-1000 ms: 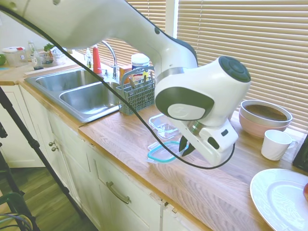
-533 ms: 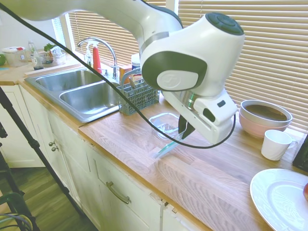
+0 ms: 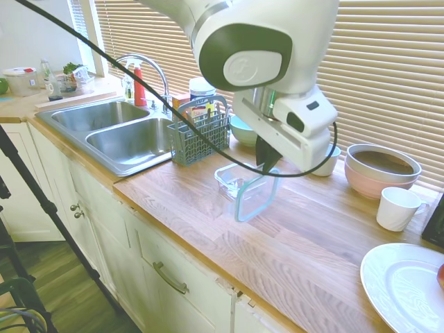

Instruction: Cover the lid of the food container

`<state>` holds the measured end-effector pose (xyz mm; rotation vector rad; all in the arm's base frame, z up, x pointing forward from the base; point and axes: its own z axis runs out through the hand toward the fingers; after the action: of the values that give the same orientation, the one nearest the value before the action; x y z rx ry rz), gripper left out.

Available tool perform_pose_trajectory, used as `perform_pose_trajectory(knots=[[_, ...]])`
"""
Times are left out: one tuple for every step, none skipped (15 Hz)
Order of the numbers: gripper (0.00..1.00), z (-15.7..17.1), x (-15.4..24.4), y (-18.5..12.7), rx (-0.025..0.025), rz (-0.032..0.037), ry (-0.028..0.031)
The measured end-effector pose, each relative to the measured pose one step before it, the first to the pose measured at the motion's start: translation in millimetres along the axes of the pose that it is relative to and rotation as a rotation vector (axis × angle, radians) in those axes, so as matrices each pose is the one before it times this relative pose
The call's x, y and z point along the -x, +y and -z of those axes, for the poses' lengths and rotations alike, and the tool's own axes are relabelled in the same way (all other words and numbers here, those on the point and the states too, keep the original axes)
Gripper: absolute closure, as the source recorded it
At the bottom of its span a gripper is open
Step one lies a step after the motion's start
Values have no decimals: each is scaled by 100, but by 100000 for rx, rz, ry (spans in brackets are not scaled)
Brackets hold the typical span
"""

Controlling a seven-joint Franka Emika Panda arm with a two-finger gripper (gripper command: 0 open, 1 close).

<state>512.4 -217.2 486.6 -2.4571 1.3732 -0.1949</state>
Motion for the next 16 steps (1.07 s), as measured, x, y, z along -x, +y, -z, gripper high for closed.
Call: perform_pose_trajectory(knots=[[100, 513, 115, -707, 231, 87, 740], [100, 440, 174, -680, 548, -10, 432], [100, 403, 146, -722, 497, 291, 552], [100, 249, 72, -727, 440, 299, 227], [100, 212, -8, -768, 417, 105, 315], [100, 80, -18, -741, 857, 194, 56], [100, 18, 2, -734, 571, 211, 20], [100, 43, 18, -719, 659, 180, -166], [100, 80, 95, -759, 530, 304, 37], [100, -2, 103, -648, 436, 227, -246], [100, -83, 136, -579, 388, 207, -75], [100, -146, 159, -509, 664, 203, -5], [100, -211, 173, -439, 690, 285, -138], [100, -193, 155, -247, 511, 93, -31], [100, -216, 75, -118, 461, -8, -110], [100, -195, -19, -16, 392, 23, -114]])
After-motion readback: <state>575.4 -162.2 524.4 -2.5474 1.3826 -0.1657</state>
